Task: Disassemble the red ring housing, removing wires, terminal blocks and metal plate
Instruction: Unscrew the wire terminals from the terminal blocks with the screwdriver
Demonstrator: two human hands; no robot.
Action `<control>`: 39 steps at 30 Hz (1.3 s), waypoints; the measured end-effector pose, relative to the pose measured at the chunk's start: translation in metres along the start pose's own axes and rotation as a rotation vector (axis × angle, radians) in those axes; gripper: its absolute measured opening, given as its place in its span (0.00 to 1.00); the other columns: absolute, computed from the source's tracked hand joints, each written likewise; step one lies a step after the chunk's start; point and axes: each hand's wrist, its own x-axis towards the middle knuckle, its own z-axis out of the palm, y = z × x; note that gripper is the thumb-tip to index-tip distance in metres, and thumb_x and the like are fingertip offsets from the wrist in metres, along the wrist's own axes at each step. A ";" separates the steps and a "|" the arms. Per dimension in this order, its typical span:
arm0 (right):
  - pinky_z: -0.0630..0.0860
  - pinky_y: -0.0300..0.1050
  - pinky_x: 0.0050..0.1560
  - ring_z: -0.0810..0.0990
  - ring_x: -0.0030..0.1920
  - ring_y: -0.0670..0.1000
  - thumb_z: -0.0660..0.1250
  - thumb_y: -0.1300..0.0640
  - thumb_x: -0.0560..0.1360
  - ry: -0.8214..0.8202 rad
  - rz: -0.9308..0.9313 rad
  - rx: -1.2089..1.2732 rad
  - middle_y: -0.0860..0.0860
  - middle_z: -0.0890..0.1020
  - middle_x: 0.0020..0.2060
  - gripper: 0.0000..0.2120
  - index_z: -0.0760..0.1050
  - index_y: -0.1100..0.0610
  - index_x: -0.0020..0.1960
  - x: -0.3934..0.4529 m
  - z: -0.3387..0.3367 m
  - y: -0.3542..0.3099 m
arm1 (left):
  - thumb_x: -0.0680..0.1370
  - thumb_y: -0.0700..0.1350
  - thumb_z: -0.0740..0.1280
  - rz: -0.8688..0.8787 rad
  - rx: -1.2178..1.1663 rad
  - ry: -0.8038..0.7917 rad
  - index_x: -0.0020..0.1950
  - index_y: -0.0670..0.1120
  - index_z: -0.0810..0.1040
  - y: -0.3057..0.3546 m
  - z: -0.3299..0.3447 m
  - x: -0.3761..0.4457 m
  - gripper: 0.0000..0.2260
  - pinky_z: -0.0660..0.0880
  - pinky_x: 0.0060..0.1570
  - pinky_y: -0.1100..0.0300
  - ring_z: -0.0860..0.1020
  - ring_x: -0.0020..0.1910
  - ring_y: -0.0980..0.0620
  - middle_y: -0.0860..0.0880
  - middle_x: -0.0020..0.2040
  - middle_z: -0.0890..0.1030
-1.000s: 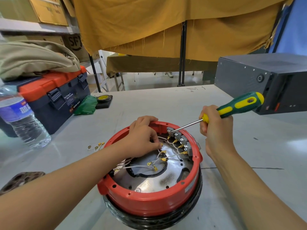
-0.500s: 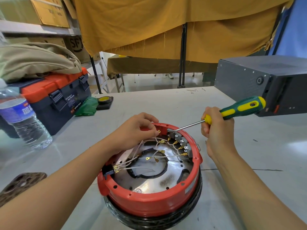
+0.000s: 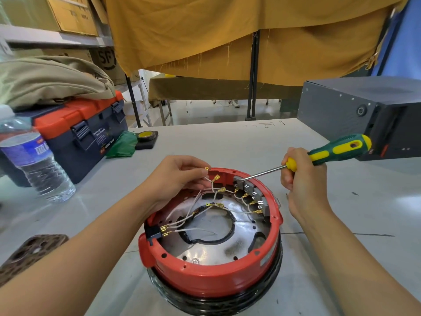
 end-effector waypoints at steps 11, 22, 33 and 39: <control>0.57 0.35 0.22 0.60 0.21 0.45 0.61 0.61 0.73 0.007 0.026 -0.005 0.48 0.63 0.20 0.12 0.67 0.58 0.31 0.000 0.001 0.001 | 0.75 0.30 0.64 0.011 -0.190 0.228 0.44 0.38 0.77 0.004 -0.002 -0.001 0.05 0.77 0.31 0.67 0.83 0.32 0.50 0.45 0.29 0.81; 0.58 0.34 0.21 0.61 0.19 0.44 0.60 0.61 0.77 -0.160 -0.048 -0.128 0.45 0.66 0.18 0.15 0.67 0.59 0.31 -0.007 0.005 0.000 | 0.75 0.31 0.66 -0.074 0.048 0.093 0.44 0.38 0.77 -0.004 -0.005 -0.002 0.03 0.79 0.31 0.64 0.84 0.35 0.45 0.42 0.34 0.83; 0.59 0.35 0.21 0.62 0.19 0.45 0.61 0.59 0.76 -0.139 -0.034 -0.095 0.47 0.65 0.19 0.15 0.68 0.58 0.31 -0.005 0.004 0.000 | 0.77 0.33 0.65 0.031 -0.117 0.146 0.46 0.39 0.76 0.001 -0.005 -0.002 0.03 0.80 0.35 0.64 0.85 0.40 0.44 0.43 0.36 0.82; 0.57 0.36 0.22 0.59 0.20 0.47 0.61 0.58 0.76 -0.152 -0.027 -0.050 0.49 0.64 0.19 0.17 0.68 0.56 0.29 -0.003 0.004 0.001 | 0.76 0.34 0.66 0.203 -0.204 0.299 0.47 0.40 0.77 0.011 -0.016 -0.001 0.03 0.80 0.38 0.63 0.85 0.41 0.44 0.46 0.34 0.83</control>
